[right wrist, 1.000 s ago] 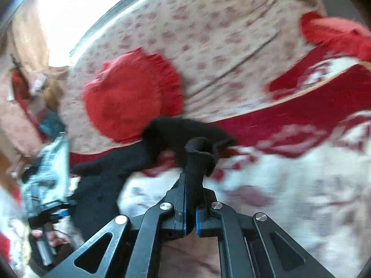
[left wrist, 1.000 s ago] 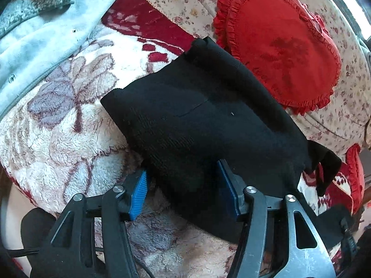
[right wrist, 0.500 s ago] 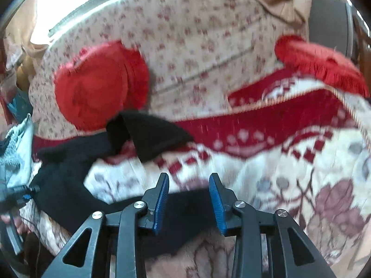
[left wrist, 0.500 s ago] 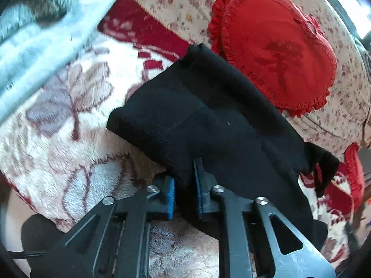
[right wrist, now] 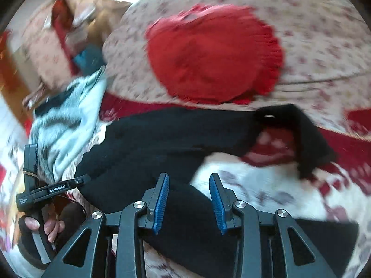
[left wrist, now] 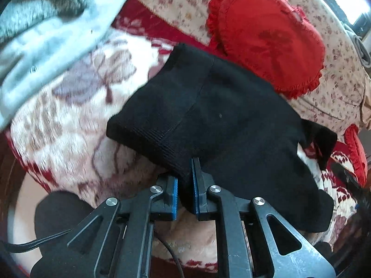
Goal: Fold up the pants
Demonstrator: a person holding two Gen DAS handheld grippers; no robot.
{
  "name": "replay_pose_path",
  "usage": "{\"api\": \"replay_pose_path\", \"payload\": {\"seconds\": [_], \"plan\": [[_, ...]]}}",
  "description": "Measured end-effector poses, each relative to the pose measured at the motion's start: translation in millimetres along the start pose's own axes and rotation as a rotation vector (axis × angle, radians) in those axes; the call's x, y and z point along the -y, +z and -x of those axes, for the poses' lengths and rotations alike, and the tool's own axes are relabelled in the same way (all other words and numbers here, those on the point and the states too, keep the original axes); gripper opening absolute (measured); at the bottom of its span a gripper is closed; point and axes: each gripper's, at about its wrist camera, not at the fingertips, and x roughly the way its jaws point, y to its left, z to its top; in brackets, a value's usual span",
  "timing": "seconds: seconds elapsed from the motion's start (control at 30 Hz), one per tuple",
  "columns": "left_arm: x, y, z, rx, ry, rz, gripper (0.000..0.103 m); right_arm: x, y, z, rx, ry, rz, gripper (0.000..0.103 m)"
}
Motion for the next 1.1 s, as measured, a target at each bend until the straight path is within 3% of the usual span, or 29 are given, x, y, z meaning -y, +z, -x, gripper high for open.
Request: {"api": "replay_pose_path", "payload": {"seconds": [0.17, 0.3, 0.37, 0.47, 0.6, 0.77, 0.9, 0.97, 1.0, 1.1], "plan": [[-4, 5, 16, -0.012, 0.014, -0.011, 0.018, -28, 39, -39, -0.018, 0.008, 0.141, 0.036], [-3, 10, 42, 0.064, 0.119, -0.075, 0.019, -42, 79, -77, -0.03, 0.015, 0.243, 0.041], [0, 18, 51, 0.095, 0.139, -0.108, 0.027, -45, 93, -96, -0.07, 0.018, 0.303, 0.045], [6, 35, 52, 0.121, 0.095, -0.102, 0.044, -49, 112, -133, -0.121, 0.034, 0.41, 0.047], [21, 59, 22, 0.072, 0.042, -0.097, 0.048, -43, 129, -166, -0.159, 0.063, 0.469, 0.058], [39, 88, -29, 0.012, 0.102, -0.118, 0.048, -33, 138, -194, -0.238, 0.128, 0.505, 0.06], [39, 108, -68, -0.045, 0.2, -0.122, 0.048, -30, 132, -221, -0.347, 0.213, 0.528, 0.06], [33, 111, -76, -0.037, 0.22, -0.114, 0.053, -28, 131, -226, -0.336, 0.243, 0.517, 0.06], [31, 112, -78, -0.029, 0.225, -0.11, 0.059, -27, 130, -225, -0.32, 0.26, 0.507, 0.055], [26, 116, -81, -0.027, 0.21, -0.094, 0.062, -34, 126, -215, -0.254, 0.229, 0.512, 0.019]]}}
